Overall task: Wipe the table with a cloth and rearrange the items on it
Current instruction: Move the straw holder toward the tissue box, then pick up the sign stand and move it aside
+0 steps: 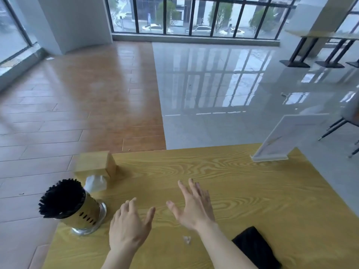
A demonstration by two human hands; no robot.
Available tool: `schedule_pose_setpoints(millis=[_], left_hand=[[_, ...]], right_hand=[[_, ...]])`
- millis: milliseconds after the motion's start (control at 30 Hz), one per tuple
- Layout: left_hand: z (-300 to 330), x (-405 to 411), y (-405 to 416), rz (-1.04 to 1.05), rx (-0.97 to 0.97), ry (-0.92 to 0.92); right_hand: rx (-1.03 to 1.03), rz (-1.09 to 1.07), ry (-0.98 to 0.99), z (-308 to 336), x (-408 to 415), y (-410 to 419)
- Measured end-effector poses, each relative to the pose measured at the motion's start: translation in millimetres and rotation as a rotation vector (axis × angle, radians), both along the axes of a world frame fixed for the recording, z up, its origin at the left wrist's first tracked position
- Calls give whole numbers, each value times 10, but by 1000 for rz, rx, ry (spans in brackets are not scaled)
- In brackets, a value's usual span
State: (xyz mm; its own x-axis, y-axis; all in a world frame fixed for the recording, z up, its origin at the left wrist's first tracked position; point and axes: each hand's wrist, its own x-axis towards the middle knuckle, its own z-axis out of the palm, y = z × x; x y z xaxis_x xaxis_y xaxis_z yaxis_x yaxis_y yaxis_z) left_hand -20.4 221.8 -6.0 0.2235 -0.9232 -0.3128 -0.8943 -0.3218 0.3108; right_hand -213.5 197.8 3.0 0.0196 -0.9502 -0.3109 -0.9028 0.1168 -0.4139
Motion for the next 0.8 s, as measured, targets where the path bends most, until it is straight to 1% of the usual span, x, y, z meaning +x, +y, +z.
schedule_pose_setpoints(millis=[100, 167, 367, 467, 600, 800], left_hand=[[67, -627, -177, -152, -106, -53], [95, -1117, -313, -214, -138, -45], [213, -2756, -707, -315, -183, 65], [250, -3468, -937, -303, -171, 167], [281, -4142, -1296, -286, -142, 287], [354, -4742, -1835, -179, -104, 500]], right_hand=[[-25, -23, 24, 48, -681, -48], [-30, -60, 28, 80, -1237, -85], [-50, -233, 0, 162, -2945, -227], [-78, -321, -47, 209, -3654, -393], [-99, -459, -187, 241, -4376, -669], [-170, -722, -619, 274, -5019, -1205]])
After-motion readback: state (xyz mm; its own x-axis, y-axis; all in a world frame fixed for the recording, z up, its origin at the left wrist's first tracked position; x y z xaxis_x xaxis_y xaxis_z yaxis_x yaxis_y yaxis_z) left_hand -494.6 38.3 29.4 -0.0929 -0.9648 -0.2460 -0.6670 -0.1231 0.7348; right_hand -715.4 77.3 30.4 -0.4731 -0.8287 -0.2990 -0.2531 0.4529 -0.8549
